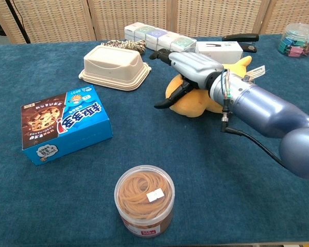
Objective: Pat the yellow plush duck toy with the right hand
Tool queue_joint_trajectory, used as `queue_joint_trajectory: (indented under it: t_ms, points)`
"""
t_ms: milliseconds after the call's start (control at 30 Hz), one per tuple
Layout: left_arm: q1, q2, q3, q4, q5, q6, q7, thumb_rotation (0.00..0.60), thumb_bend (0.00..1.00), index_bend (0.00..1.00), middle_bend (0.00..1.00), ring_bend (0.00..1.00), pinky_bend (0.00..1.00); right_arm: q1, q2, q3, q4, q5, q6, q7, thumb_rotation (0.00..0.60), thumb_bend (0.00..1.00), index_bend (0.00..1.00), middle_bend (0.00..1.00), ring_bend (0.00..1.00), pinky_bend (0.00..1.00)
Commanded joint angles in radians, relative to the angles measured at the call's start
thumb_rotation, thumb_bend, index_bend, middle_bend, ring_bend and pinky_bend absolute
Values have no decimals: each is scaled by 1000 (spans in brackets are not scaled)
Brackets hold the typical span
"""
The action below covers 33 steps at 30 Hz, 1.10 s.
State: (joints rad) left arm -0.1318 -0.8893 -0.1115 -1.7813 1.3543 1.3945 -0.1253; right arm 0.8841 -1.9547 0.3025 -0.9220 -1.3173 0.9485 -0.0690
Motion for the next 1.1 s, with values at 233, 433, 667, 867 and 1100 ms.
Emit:
queue_joint_trajectory:
  t_ms: [233, 433, 667, 867, 1100]
  points:
    - [-4, -4, 0, -11, -3, -2, 21, 600, 0, 0, 0, 0, 0, -43, 34, 44, -92, 105, 6, -26, 71, 0, 59, 0, 0, 0]
    - [-3, -4, 3, -15, 1, -3, 25, 600, 0, 0, 0, 0, 0, -56, 48, 57, -97, 167, -4, -64, 70, 0, 29, 0, 0, 0]
    - [-3, -1, 2, -13, -4, -5, 11, 600, 0, 0, 0, 0, 0, -46, 62, 56, -164, 152, 15, -73, 70, 0, 11, 0, 0, 0]
    - [-5, 5, 6, -12, -1, -14, 6, 600, 0, 0, 0, 0, 0, -27, 54, 52, -238, 155, 33, -147, 70, 0, 5, 0, 0, 0]
    - [0, 7, 7, -4, 4, -9, -13, 600, 0, 0, 0, 0, 0, 8, -9, 25, -251, 124, 59, -211, 70, 0, 0, 0, 0, 0]
